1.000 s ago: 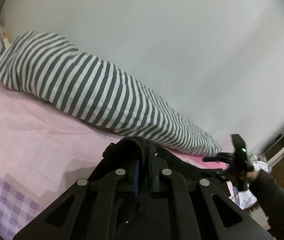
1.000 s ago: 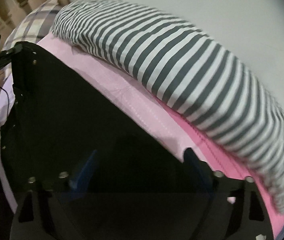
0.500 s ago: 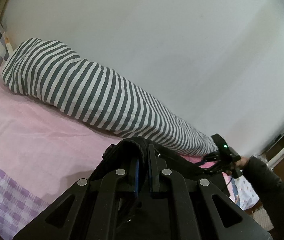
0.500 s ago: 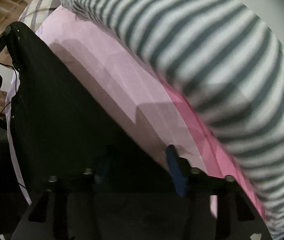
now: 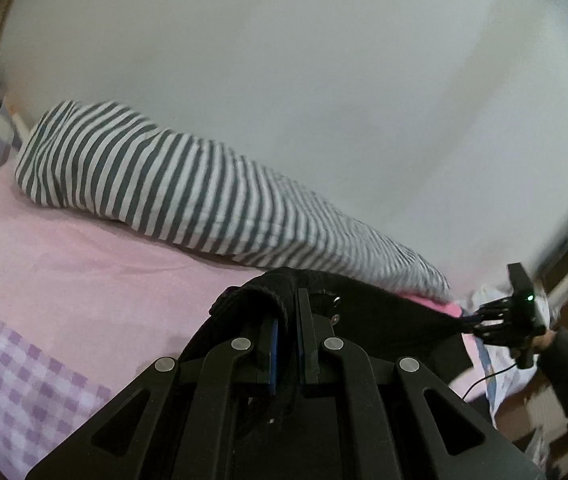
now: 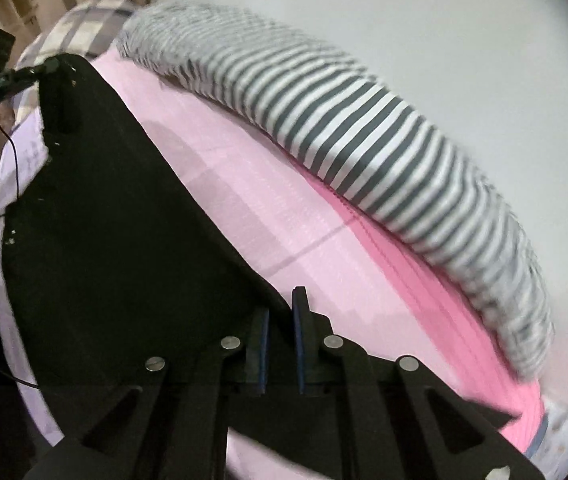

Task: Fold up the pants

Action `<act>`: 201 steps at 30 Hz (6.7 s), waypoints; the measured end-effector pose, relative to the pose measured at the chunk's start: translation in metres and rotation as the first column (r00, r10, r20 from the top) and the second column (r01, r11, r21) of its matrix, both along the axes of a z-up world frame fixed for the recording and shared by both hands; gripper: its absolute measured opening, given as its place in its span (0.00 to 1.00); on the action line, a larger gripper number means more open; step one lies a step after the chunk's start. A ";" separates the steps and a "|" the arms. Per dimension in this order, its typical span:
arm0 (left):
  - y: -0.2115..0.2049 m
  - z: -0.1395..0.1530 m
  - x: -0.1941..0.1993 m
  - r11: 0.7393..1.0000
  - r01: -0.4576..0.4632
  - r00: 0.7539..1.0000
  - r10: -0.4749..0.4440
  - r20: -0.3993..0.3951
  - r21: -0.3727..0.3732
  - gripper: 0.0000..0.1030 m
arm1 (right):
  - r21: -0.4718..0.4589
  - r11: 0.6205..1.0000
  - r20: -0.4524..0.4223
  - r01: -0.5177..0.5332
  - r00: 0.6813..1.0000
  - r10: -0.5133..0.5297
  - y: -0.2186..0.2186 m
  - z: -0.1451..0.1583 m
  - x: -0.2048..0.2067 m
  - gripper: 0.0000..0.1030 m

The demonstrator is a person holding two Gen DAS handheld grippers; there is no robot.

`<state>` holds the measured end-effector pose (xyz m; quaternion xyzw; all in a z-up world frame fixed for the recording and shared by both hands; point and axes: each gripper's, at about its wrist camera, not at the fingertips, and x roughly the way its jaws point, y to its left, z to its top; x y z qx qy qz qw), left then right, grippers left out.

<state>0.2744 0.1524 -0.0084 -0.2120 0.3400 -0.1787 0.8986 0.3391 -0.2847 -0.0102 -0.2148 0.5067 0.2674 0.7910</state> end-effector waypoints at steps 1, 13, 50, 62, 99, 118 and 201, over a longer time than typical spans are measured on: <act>-0.001 0.004 -0.009 1.000 0.018 1.000 -0.018 0.008 0.016 0.07 | 0.006 1.000 0.016 0.021 1.000 -0.021 -0.001 0.005 -0.021 0.08; -0.005 -0.003 -0.123 0.975 0.186 0.981 -0.176 -0.083 0.125 0.08 | 0.121 0.968 -0.093 0.219 0.974 -0.209 -0.020 -0.048 -0.186 0.07; 0.000 -0.102 -0.203 0.978 -0.074 0.859 -0.036 -0.511 -0.193 0.43 | 0.489 0.421 -0.425 0.764 0.630 -0.649 -0.099 -0.105 -0.283 0.39; 0.001 -0.104 -0.190 0.959 -0.213 0.862 0.095 -0.498 -0.185 0.24 | 0.541 0.178 -0.512 0.822 0.490 -0.705 -0.134 -0.134 -0.270 0.39; 0.008 -0.075 -0.150 0.979 0.060 0.897 0.032 -0.441 0.193 0.16 | 0.395 0.189 -0.279 0.899 0.313 -0.908 -0.179 -0.107 -0.320 0.05; -0.029 -0.052 -0.197 0.892 0.194 0.921 -0.022 -0.389 0.409 0.32 | 0.432 0.115 -0.369 0.894 0.292 -0.883 -0.208 -0.132 -0.340 0.19; -0.404 -0.088 -0.211 0.554 0.778 0.624 -0.737 -0.258 0.296 0.35 | 0.403 -0.097 -0.273 0.910 0.018 -0.962 -0.308 -0.096 -0.415 0.39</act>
